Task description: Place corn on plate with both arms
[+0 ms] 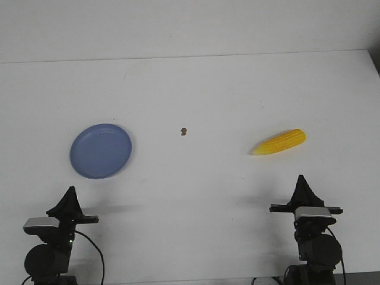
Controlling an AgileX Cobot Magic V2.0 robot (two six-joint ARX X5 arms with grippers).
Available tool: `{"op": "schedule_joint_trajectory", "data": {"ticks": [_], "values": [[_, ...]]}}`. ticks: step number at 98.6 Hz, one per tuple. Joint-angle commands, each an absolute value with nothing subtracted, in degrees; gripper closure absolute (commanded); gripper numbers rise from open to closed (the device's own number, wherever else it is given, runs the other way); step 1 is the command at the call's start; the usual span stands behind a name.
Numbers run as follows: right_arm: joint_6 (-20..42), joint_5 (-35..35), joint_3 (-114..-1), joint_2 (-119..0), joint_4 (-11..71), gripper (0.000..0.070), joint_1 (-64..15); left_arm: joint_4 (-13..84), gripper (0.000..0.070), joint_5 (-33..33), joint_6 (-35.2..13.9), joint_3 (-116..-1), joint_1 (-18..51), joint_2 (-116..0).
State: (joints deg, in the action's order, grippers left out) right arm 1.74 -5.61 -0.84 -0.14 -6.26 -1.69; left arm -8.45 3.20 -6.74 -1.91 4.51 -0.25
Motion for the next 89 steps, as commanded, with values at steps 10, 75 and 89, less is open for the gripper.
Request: {"op": "schedule_joint_trajectory", "data": {"ticks": [10, 75, 89], "values": [[2.13, -5.58, -0.71, -0.08, -6.83, 0.0690, -1.58, -9.08, 0.0684, 3.20, -6.28, -0.80, 4.49, -0.19], [1.72, -5.61, -0.73, -0.08, -8.69, 0.0690, -1.58, -9.56, 0.0685, 3.20, -6.57, -1.10, 4.49, -0.19], [1.72, -4.38, -1.13, -0.10, -10.15, 0.0690, -1.65, -9.48, 0.0685, 2.74, -6.57, -3.64, 4.49, -0.19]]}}
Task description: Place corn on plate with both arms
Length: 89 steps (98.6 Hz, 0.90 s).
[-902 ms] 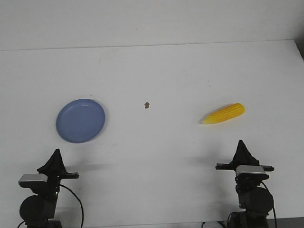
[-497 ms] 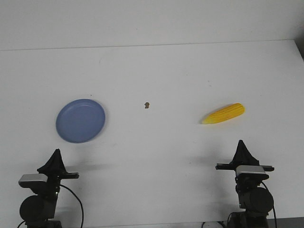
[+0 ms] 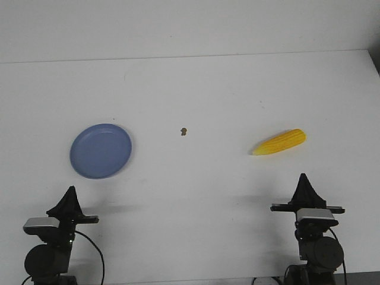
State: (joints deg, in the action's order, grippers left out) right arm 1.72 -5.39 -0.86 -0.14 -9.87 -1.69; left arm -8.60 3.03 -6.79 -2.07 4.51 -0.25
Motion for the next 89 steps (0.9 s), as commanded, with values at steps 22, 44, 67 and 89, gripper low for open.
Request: {"op": "schedule_joint_trajectory", "data": {"ticks": [22, 44, 67, 89], "values": [[1.78, -3.18, -8.54, -0.47, -0.60, 0.0690, -1.65, -2.98, 0.0685, 3.20, -5.41, -14.20, 4.49, -3.05], [1.91, -3.25, -22.70, -7.64, 14.61, 0.0690, -1.56, 13.72, 0.0685, 3.44, -3.09, -31.77, 4.49, -15.05], [1.89, -3.44, -39.05, -21.78, 34.74, 0.0690, -1.54, 27.49, 0.0685, 3.68, -2.13, -48.40, 4.47, -29.63], [1.72, -3.01, -48.21, -32.42, 44.62, 0.0690, -1.54, 34.02, 0.0684, 3.66, -2.13, -54.19, 4.47, -38.48]]}}
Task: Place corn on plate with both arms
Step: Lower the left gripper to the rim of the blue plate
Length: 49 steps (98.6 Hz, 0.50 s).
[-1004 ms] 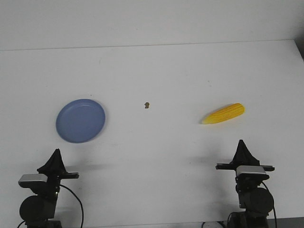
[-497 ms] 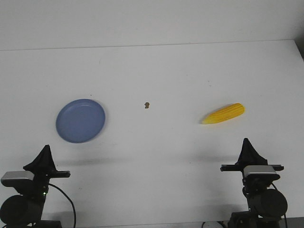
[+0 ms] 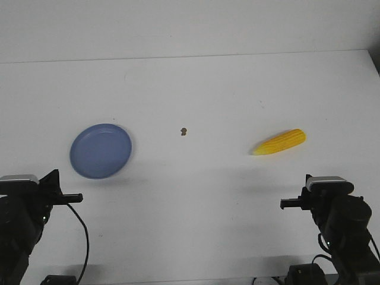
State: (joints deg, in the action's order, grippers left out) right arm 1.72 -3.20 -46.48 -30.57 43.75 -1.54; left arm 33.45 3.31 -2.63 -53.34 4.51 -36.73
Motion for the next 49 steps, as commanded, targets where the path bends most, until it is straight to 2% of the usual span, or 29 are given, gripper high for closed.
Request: {"op": "schedule_joint_trajectory", "data": {"ticks": [1, 42, 49], "values": [[1.72, -2.96, -48.38, -32.71, 44.71, 0.0690, -1.54, 34.11, 0.0684, 3.64, -2.13, -54.19, 4.47, -38.72], [2.15, -2.92, -48.75, -34.87, 44.62, 0.0689, -1.54, 33.76, 0.0683, 3.62, -2.24, -54.19, 4.51, -40.49], [2.17, -2.87, -48.75, -34.87, 44.71, 0.0665, -1.54, 33.91, 0.0642, 3.60, -2.83, -54.19, 4.51, -40.36]]}}
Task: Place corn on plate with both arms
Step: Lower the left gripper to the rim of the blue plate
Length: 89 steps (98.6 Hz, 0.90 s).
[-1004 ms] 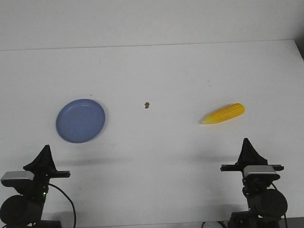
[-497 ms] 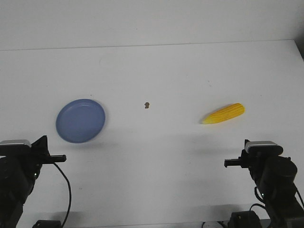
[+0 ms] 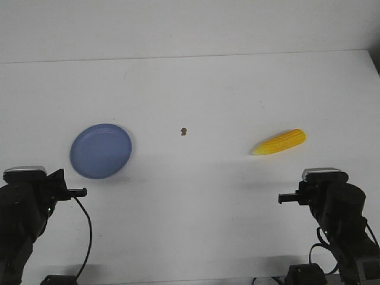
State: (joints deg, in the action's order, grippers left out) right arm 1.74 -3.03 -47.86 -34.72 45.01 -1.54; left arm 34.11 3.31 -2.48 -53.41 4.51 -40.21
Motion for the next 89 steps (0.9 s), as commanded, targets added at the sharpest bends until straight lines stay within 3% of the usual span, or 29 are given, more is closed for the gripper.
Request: {"op": "schedule_joint_trajectory", "data": {"ticks": [1, 5, 13, 19, 52, 76, 89], "values": [[2.17, -2.87, -48.75, -34.87, 44.73, 0.0654, -1.54, 33.95, 0.0626, 3.62, -2.87, -54.19, 4.51, -40.36], [2.17, -2.87, -48.75, -34.89, 44.82, 0.0578, -1.54, 34.24, 0.0528, 3.66, -3.44, -54.19, 4.51, -40.36], [2.20, -2.87, -48.75, -34.87, 44.82, 0.0358, -1.54, 34.68, 0.0275, 3.66, -4.14, -54.19, 4.49, -40.36], [2.22, -2.90, -48.75, -34.87, 44.82, 0.0250, -1.54, 34.76, 0.0179, 3.64, -4.12, -54.19, 4.49, -40.36], [3.01, -2.96, -48.75, -34.87, 44.64, 0.0234, -1.54, 31.44, 0.0191, 4.45, -7.18, -54.65, 3.99, -43.46], [3.03, -2.96, -48.75, -34.87, 44.64, 0.0234, -1.54, 30.35, 0.0192, 4.86, -11.60, -59.96, -1.63, -58.70], [3.03, -2.96, -48.75, -34.87, 44.64, 0.0234, -1.54, 30.20, 0.0193, 1.96, -12.80, -62.67, -5.28, -68.34]]}}
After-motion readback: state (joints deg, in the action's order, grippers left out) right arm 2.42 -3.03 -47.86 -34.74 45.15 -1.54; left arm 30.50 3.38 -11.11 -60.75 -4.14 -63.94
